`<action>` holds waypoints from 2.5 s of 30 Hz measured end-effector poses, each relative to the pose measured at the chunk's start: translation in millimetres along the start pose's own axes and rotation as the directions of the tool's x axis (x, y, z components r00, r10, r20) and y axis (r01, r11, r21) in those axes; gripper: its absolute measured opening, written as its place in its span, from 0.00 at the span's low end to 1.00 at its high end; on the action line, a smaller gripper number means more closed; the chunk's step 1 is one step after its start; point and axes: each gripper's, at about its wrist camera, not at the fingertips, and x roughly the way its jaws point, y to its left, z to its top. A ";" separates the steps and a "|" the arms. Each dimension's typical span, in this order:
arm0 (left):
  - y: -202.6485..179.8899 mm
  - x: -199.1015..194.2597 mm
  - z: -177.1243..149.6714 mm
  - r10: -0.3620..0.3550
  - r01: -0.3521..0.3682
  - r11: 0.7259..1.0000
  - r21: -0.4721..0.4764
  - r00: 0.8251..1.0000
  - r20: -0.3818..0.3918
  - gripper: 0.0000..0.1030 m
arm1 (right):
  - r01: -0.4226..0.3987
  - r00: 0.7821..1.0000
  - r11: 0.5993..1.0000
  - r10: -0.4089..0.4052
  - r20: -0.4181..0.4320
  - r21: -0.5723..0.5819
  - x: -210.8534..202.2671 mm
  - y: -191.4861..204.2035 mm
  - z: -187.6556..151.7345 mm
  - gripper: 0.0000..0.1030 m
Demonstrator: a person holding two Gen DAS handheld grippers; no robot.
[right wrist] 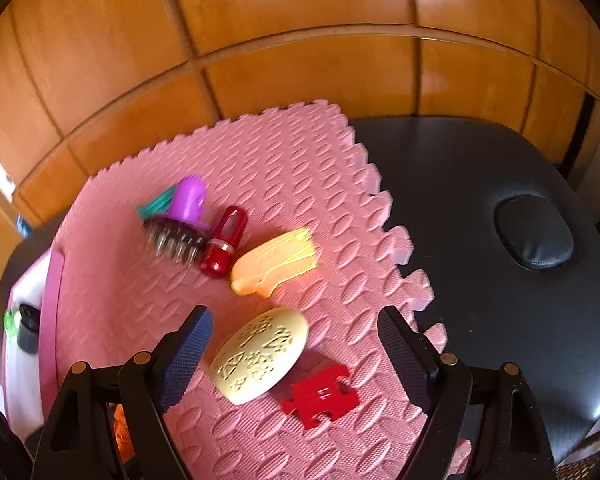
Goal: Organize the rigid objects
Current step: 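Grasp the yellow egg-shaped soap with the right gripper, then carry the orange cubes into the tray and open the left gripper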
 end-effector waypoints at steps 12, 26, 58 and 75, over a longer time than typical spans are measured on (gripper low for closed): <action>4.5 -3.8 -1.7 -0.032 0.032 0.999 -0.022 0.999 0.007 0.40 | 0.038 0.995 0.971 -0.058 -0.077 -0.237 18.6 37.7 -15.8 0.84; 5.5 -3.7 -1.3 -0.037 0.037 0.999 -0.040 0.999 0.013 0.40 | -0.017 0.991 0.958 -0.022 -0.131 -0.285 35.4 51.1 -16.9 0.42; 10.9 -18.3 4.7 -0.020 0.017 0.995 -0.101 0.999 -0.029 0.39 | -0.033 0.994 0.957 0.002 -0.107 -0.289 37.5 56.3 -21.9 0.42; 23.3 -79.0 24.0 0.071 -0.065 0.987 -0.146 0.997 0.040 0.39 | -0.002 0.998 0.935 -0.023 -0.064 -0.356 33.2 63.2 -26.9 0.42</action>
